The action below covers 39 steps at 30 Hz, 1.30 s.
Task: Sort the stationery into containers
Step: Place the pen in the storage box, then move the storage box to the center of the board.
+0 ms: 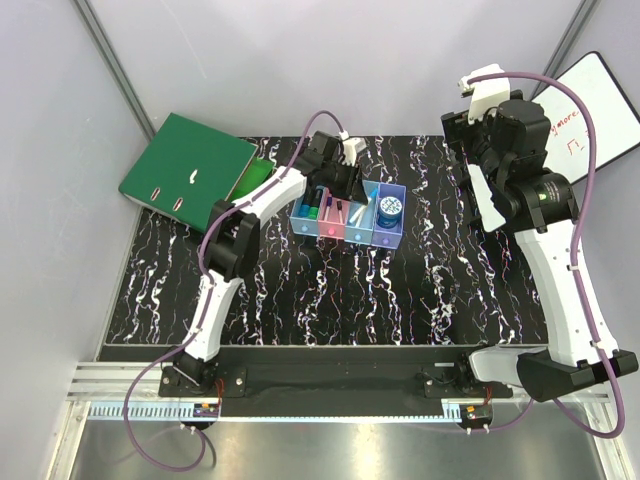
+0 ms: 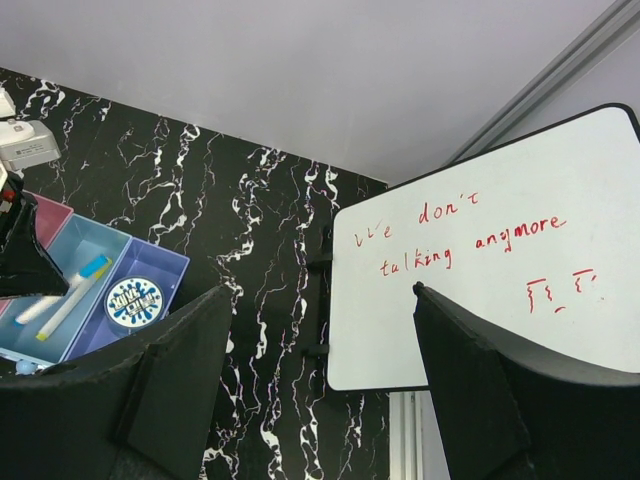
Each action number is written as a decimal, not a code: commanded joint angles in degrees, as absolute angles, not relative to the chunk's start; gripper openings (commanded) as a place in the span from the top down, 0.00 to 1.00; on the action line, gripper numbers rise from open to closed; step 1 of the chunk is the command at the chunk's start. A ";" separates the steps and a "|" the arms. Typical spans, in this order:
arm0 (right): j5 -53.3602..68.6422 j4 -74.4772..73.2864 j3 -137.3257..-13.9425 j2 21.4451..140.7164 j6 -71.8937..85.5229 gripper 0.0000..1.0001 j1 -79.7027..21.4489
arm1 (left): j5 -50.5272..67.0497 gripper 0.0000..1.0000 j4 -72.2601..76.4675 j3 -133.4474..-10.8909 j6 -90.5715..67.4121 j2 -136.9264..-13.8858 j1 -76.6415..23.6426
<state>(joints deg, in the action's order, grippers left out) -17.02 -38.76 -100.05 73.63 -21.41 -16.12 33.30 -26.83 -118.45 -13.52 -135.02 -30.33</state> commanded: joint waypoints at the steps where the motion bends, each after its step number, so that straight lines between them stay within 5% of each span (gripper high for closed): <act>1: -16.96 -36.30 -100.02 71.72 -20.74 0.18 -15.73 | 33.84 0.57 -21.89 -118.13 -13.36 -134.21 -30.23; 3: -16.79 -36.39 -99.93 71.72 -20.74 0.18 -15.73 | 34.19 0.50 -21.45 -118.12 -13.62 -133.77 -30.23; 12: -16.35 -36.39 -100.20 71.28 -20.83 0.18 -15.73 | 35.68 0.52 -21.97 -118.83 -9.25 -129.12 -29.88; 23: -14.41 -36.39 -100.02 70.66 -20.30 0.18 -15.73 | 26.99 0.52 -37.52 -99.68 38.92 -112.77 -29.97; 39: -14.59 -36.47 -99.41 69.26 -20.13 0.18 -15.73 | 22.41 0.60 -39.64 -97.03 42.36 -118.12 -31.64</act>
<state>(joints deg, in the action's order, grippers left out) -15.31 -38.76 -99.66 70.96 -20.58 -16.05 24.12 -40.69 -94.48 40.75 -116.71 -31.62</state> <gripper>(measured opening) 0.815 0.405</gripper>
